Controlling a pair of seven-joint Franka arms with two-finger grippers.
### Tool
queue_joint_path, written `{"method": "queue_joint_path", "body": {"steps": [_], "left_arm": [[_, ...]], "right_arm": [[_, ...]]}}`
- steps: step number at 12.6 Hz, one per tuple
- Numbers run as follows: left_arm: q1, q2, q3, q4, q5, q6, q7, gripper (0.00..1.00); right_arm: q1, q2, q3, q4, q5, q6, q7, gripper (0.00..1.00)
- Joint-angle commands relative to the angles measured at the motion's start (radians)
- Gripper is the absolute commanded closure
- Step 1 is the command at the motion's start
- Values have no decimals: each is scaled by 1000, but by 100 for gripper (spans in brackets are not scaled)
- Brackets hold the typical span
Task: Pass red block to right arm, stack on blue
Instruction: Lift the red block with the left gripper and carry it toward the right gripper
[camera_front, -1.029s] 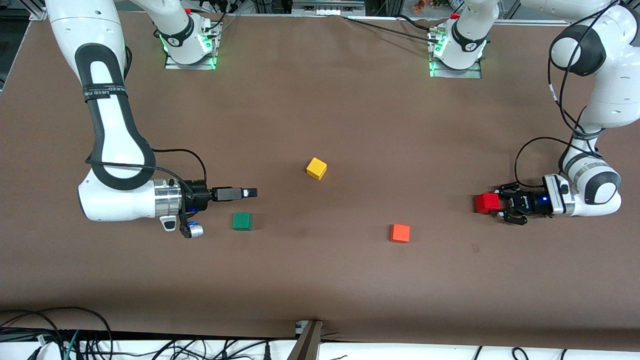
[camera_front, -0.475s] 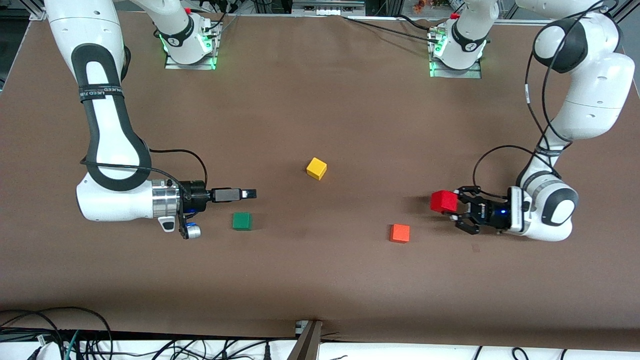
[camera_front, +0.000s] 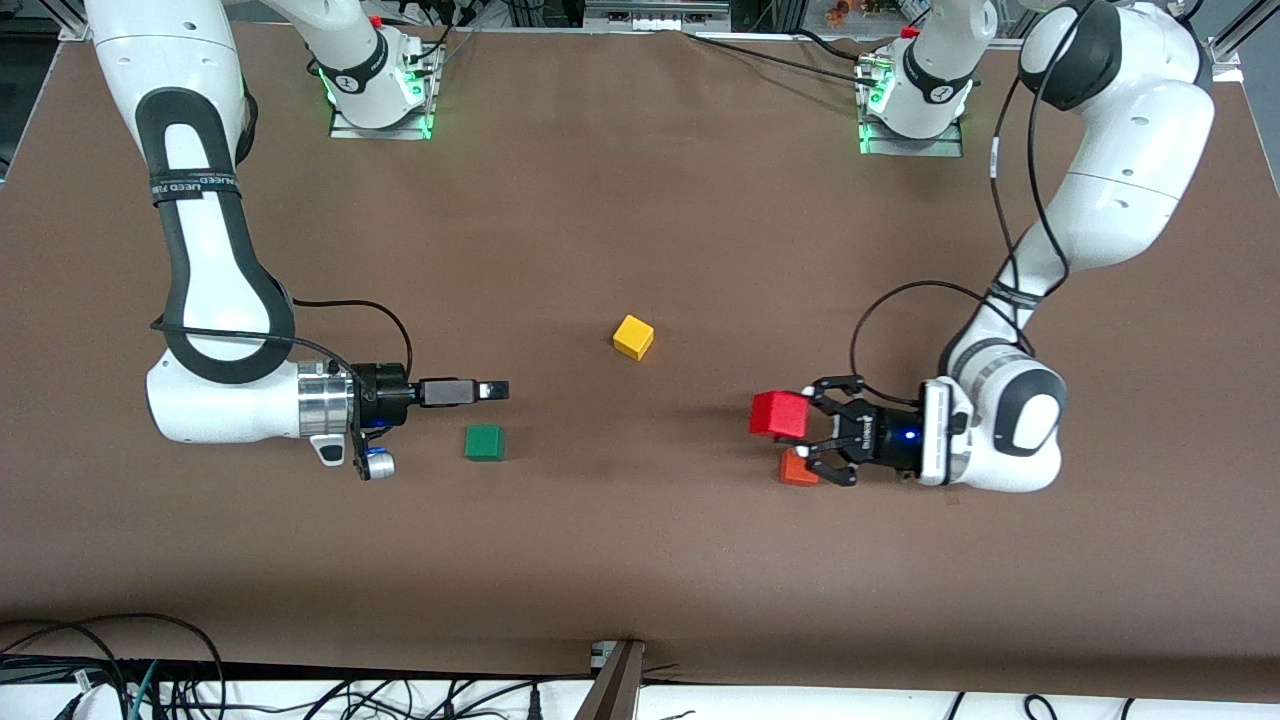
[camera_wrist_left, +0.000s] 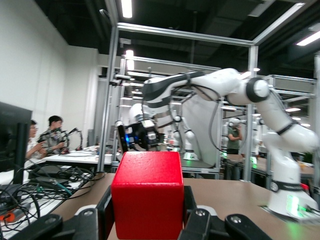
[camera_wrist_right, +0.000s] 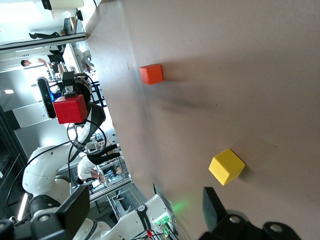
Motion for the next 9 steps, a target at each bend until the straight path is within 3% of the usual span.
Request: {"method": "queue_joint_path", "body": {"steps": [1, 3, 9], "left_arm": [[-5, -42, -113, -45, -45, 215, -63, 100], [-14, -44, -217, -45, -42, 391, -99, 100], [-187, -116, -233, -34, -50, 662, -281, 100]], "right_arm": [[-6, 1, 3, 15, 58, -11, -18, 0], [-3, 1, 5, 19, 86, -11, -18, 0], [5, -19, 5, 20, 206, -8, -20, 0]]}}
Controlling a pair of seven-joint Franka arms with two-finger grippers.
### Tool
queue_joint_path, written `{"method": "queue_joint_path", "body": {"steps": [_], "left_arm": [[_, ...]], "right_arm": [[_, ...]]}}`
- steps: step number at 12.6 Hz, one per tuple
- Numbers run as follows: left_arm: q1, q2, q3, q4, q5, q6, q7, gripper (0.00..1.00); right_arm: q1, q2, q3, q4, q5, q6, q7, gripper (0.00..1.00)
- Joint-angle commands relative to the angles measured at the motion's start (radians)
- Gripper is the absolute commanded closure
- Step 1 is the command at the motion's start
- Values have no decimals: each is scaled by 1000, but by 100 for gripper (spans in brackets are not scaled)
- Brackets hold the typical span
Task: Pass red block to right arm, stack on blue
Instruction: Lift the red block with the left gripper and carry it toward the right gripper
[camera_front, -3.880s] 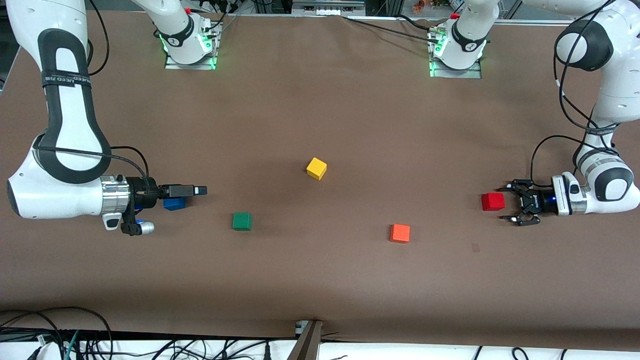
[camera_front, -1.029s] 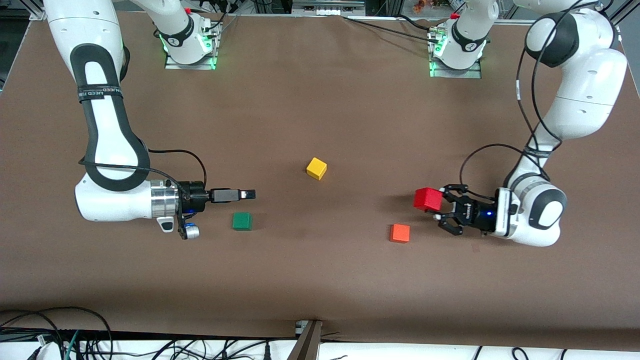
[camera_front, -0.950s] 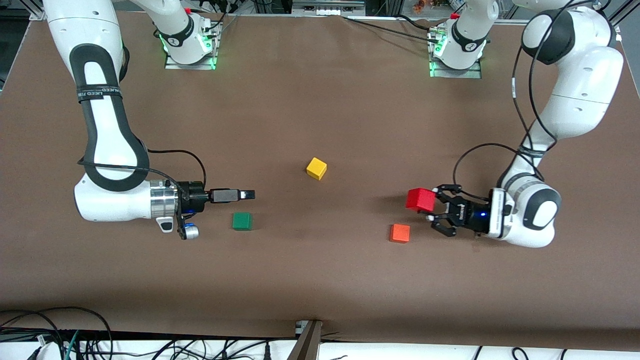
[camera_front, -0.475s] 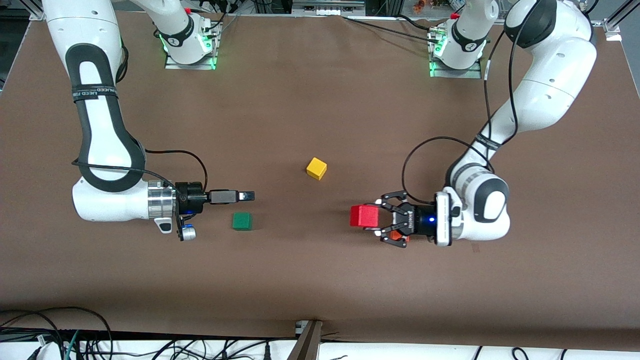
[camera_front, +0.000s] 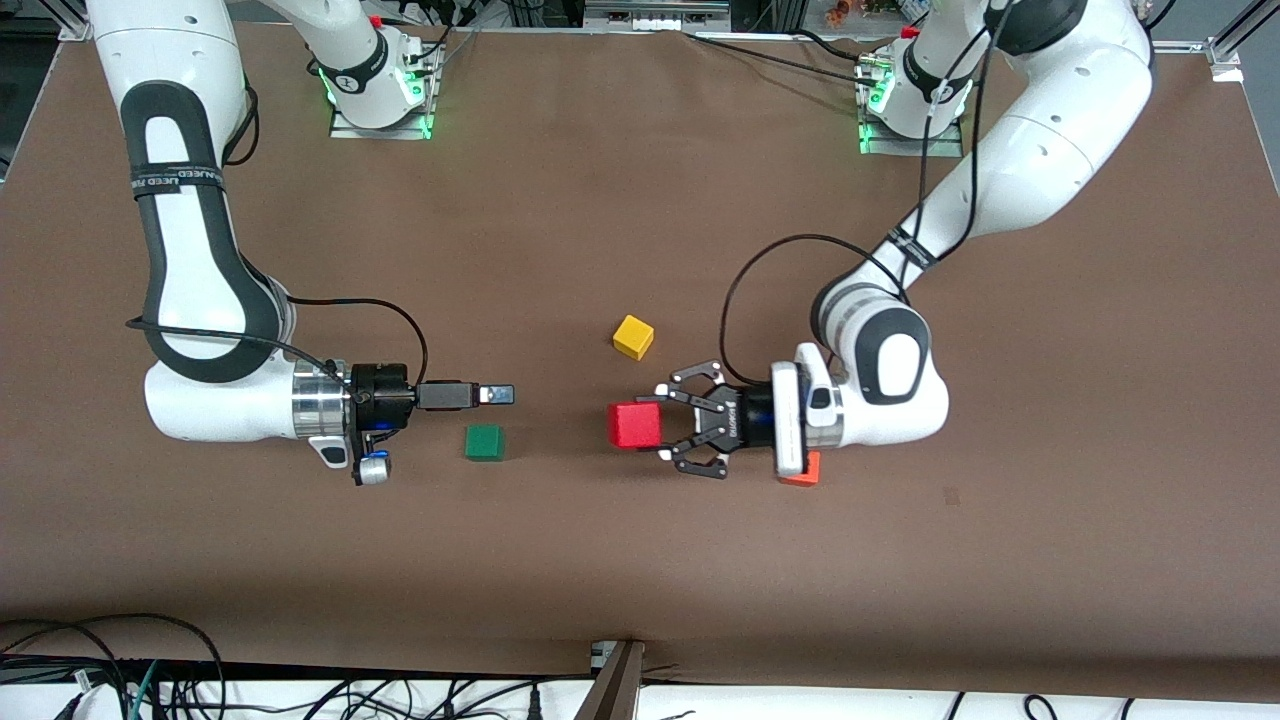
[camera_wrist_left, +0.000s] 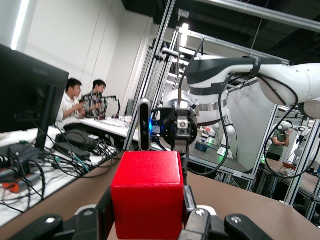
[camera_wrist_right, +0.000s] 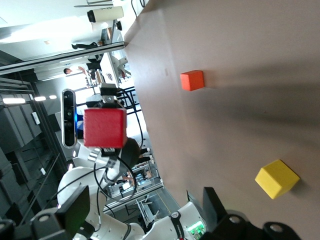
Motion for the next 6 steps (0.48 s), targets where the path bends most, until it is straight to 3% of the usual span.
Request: {"method": "queue_joint_path", "body": {"steps": [1, 3, 6], "left_arm": [[-78, -75, 12, -22, -43, 141, -74, 100], [-138, -80, 12, -12, -40, 242, -129, 100], [-203, -80, 14, 13, -40, 257, -182, 100]], "right_arm": [[-2, -15, 4, -2, 44, -1, -16, 0], [-2, -15, 4, -2, 52, 2, -10, 0], [-2, -17, 4, -2, 79, 0, -1, 0]]}}
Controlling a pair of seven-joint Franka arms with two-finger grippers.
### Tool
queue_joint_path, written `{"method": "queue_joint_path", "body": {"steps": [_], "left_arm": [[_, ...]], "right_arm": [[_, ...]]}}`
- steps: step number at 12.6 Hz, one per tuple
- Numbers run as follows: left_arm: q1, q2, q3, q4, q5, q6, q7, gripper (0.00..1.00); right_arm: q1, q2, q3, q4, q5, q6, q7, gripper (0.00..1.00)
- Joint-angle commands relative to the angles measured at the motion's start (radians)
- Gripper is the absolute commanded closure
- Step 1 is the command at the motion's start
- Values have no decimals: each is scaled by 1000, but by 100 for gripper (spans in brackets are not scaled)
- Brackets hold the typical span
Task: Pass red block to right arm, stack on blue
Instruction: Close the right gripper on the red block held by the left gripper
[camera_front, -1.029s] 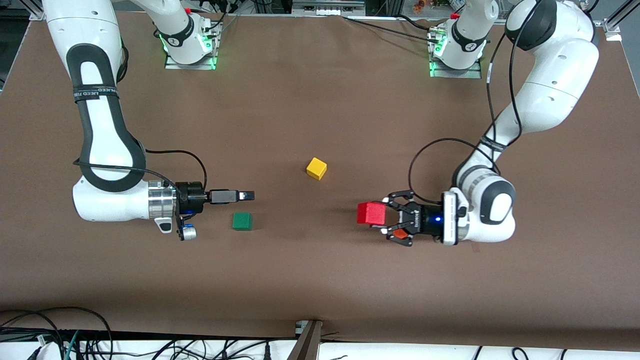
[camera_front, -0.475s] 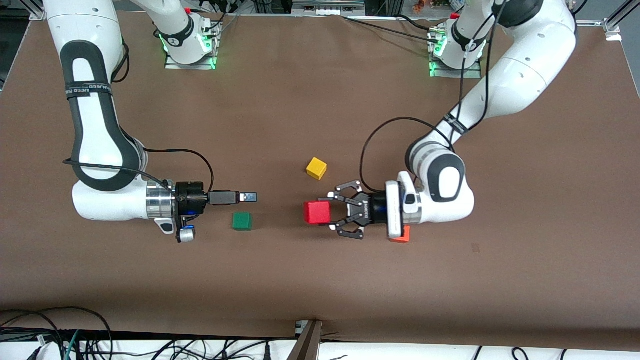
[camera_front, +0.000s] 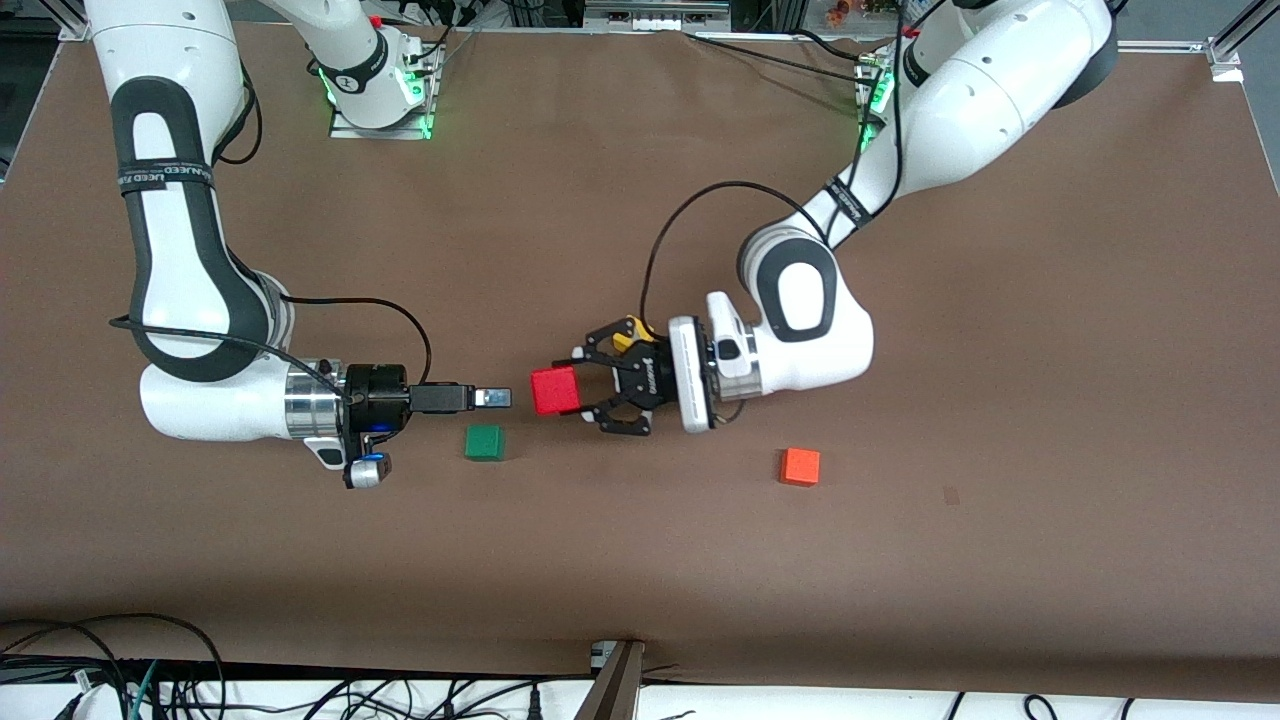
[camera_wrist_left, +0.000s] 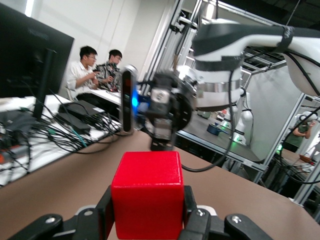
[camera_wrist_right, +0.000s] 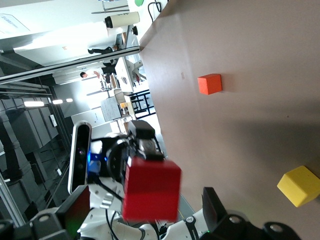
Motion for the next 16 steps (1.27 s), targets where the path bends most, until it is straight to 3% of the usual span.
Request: {"method": "queue_joint_path", "body": {"steps": [1, 16], "left_arm": [[-36, -24, 16, 15, -32, 13, -40, 100], [-38, -24, 18, 23, -31, 21, -40, 100]], "right_arm": [[-2, -14, 4, -7, 23, -1, -1, 0], [0, -37, 2, -53, 13, -64, 58, 0]]}}
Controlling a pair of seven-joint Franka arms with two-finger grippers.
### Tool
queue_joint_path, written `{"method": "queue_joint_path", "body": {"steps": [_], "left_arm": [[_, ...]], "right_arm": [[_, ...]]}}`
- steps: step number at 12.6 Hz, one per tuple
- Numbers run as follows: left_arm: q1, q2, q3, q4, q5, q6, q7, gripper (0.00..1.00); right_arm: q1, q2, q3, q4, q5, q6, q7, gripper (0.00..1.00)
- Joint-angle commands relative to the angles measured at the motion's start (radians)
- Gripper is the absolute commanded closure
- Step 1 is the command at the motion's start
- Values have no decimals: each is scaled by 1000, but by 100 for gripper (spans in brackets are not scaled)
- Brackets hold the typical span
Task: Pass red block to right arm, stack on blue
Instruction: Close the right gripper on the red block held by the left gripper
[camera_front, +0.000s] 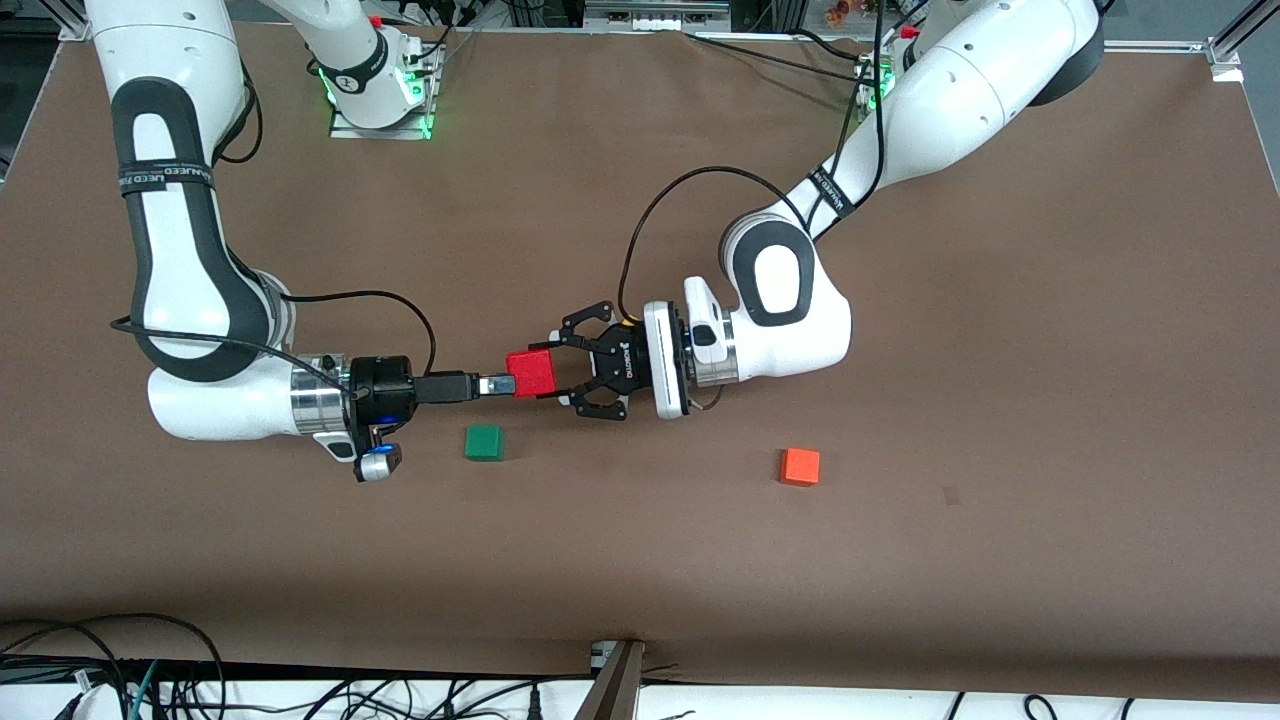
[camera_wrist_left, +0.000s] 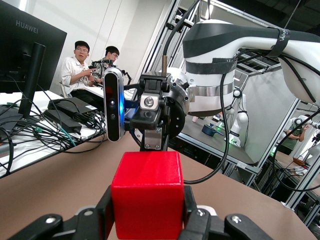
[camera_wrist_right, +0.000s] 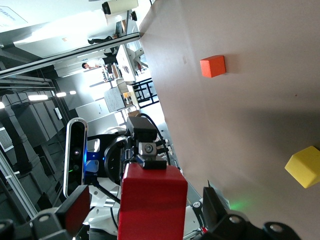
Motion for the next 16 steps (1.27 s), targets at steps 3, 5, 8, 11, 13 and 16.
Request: {"method": "queue_joint_path", "body": {"steps": [3, 5, 8, 11, 13, 16], "left_arm": [[-10, -19, 13, 1, -31, 7, -1, 100], [-10, -19, 12, 3, -31, 7, -1, 100], [-11, -19, 13, 1, -31, 7, -2, 100], [-11, -19, 13, 1, -31, 7, -1, 100], [-11, -19, 13, 1, -31, 9, -1, 100], [-10, -26, 18, 3, -17, 24, -1, 100]], "right_arm": [[-1, -36, 2, -41, 10, -11, 45, 2], [3, -36, 4, -39, 8, -9, 45, 17], [17, -36, 2, -39, -2, -6, 45, 48], [17, -37, 2, -39, -3, -8, 44, 73], [16, -36, 2, -39, -3, -8, 44, 77], [16, -36, 2, -36, -9, -8, 44, 76]]}}
